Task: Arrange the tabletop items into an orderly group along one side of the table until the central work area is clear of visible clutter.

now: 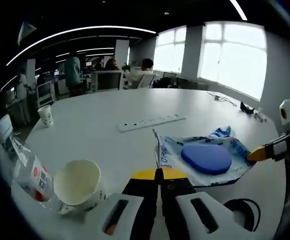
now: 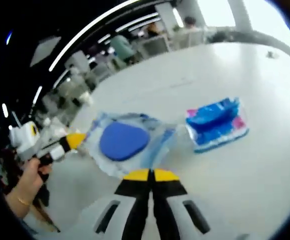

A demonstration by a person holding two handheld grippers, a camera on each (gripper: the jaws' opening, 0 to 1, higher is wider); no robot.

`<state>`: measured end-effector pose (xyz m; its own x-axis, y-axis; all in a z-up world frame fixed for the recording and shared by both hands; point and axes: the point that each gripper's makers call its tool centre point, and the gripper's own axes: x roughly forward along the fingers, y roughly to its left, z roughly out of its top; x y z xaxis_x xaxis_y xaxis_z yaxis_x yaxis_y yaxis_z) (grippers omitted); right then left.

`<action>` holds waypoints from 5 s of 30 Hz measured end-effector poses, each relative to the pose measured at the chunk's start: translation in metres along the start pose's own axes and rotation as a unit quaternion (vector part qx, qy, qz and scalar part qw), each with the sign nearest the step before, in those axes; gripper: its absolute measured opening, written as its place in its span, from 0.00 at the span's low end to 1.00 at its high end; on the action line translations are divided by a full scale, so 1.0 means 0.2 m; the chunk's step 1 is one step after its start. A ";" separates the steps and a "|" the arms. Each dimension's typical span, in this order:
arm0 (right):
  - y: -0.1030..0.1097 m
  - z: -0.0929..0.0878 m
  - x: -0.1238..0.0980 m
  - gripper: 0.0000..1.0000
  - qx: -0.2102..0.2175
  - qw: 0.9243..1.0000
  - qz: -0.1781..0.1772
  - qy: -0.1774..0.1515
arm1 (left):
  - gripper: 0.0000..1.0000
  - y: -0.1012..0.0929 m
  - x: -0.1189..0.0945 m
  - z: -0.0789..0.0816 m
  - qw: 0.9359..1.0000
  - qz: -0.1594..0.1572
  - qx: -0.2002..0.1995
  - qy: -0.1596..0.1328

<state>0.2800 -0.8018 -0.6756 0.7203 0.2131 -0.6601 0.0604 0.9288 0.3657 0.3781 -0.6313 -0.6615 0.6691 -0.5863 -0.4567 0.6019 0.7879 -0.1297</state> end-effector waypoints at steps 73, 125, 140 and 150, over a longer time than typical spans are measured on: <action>-0.03 0.03 0.47 0.00 -0.123 0.991 0.013 0.053 | 0.00 0.21 0.00 -0.37 0.990 0.098 -0.104 0.019; -0.08 0.28 0.10 0.92 -0.148 0.987 0.024 -0.059 | 0.71 -0.16 -0.06 -0.03 0.997 0.015 -0.060 -0.052; -0.22 0.33 0.03 1.00 -0.174 0.981 0.035 -0.081 | 0.93 -0.36 0.04 0.08 0.997 -0.011 -0.048 -0.053; -0.39 0.37 0.03 1.00 -0.175 0.981 0.028 -0.084 | 0.96 -0.50 0.13 0.12 0.997 -0.026 -0.052 -0.057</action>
<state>0.3302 -0.8948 -0.6586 0.8209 0.2410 -0.5178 -0.2018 0.9705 0.1319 0.3463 -0.7308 -0.6391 0.6869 -0.6394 -0.3454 0.5924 0.7679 -0.2436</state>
